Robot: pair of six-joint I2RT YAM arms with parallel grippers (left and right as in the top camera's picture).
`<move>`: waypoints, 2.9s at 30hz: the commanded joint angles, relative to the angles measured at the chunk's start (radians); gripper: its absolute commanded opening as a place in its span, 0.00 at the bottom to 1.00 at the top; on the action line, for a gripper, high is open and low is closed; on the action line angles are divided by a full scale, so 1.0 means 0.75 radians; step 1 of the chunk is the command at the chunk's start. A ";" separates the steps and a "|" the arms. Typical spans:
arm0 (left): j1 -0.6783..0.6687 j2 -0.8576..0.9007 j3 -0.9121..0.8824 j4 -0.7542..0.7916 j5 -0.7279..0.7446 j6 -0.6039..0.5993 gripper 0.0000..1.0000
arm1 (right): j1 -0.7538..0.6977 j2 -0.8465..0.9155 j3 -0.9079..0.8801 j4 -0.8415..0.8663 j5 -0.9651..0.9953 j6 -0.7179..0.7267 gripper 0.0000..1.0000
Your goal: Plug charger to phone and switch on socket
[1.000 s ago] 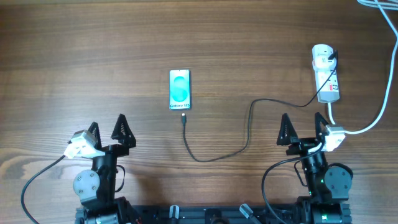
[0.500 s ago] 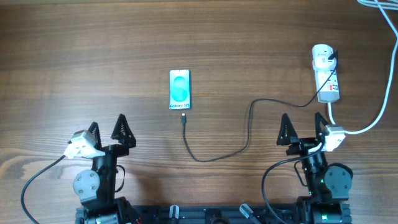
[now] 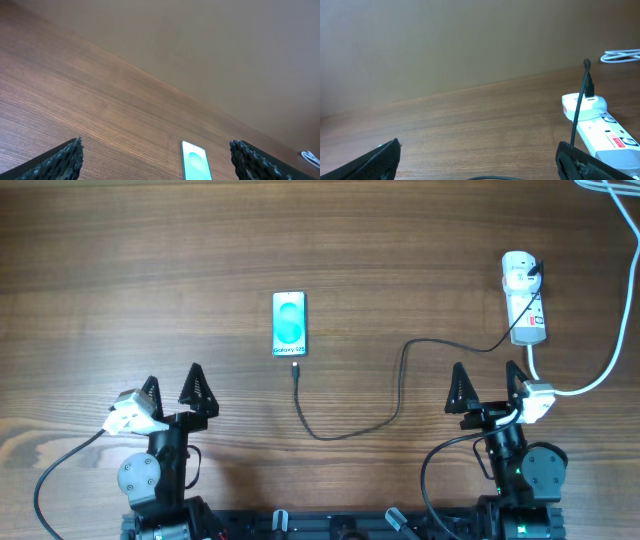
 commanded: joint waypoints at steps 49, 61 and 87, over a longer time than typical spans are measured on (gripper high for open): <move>-0.115 0.395 0.236 0.028 0.470 0.105 1.00 | -0.004 -0.018 -0.002 0.004 0.013 0.011 1.00; -0.564 1.167 0.885 -0.273 0.018 0.245 0.99 | -0.004 -0.018 -0.002 0.004 0.013 0.010 1.00; -0.992 1.760 1.188 -0.376 -0.410 0.278 1.00 | -0.004 -0.018 -0.002 0.004 0.013 0.010 1.00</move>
